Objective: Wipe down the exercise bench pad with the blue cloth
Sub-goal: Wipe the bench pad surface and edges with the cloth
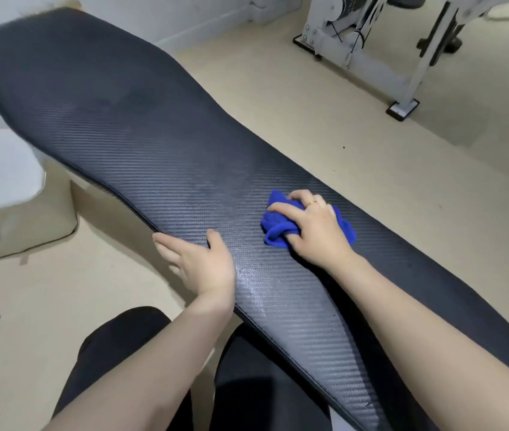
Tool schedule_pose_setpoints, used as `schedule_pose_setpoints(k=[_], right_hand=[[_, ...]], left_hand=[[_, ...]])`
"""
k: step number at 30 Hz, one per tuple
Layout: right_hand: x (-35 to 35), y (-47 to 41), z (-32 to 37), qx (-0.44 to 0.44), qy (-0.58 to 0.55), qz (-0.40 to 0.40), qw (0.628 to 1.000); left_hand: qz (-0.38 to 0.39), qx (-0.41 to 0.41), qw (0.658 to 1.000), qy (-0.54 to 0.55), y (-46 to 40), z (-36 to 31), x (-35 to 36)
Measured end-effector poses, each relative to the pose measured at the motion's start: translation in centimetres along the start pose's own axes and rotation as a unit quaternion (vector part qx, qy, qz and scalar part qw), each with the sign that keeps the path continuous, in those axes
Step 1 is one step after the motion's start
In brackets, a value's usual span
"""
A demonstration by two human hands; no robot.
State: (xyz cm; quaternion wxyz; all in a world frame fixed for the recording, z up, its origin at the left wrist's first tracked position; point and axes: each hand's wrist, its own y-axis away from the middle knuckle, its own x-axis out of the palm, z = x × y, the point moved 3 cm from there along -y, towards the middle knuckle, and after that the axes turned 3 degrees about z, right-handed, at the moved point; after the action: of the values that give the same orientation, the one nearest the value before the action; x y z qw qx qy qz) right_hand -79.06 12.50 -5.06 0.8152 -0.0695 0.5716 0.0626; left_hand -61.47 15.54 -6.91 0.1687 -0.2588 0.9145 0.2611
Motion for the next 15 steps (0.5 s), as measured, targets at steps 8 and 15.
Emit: schedule_pose_setpoints(k=[8,15], right_hand=[[-0.2,-1.3,-1.1,0.040,0.009,-0.032,0.999],[-0.4,-3.0,-1.9,0.022,0.019,-0.033,0.999]], left_hand=[[-0.030,0.017,0.999,-0.026,-0.4,0.4,0.3],[-0.022,0.164,0.975,-0.149,0.4,0.4,0.2]])
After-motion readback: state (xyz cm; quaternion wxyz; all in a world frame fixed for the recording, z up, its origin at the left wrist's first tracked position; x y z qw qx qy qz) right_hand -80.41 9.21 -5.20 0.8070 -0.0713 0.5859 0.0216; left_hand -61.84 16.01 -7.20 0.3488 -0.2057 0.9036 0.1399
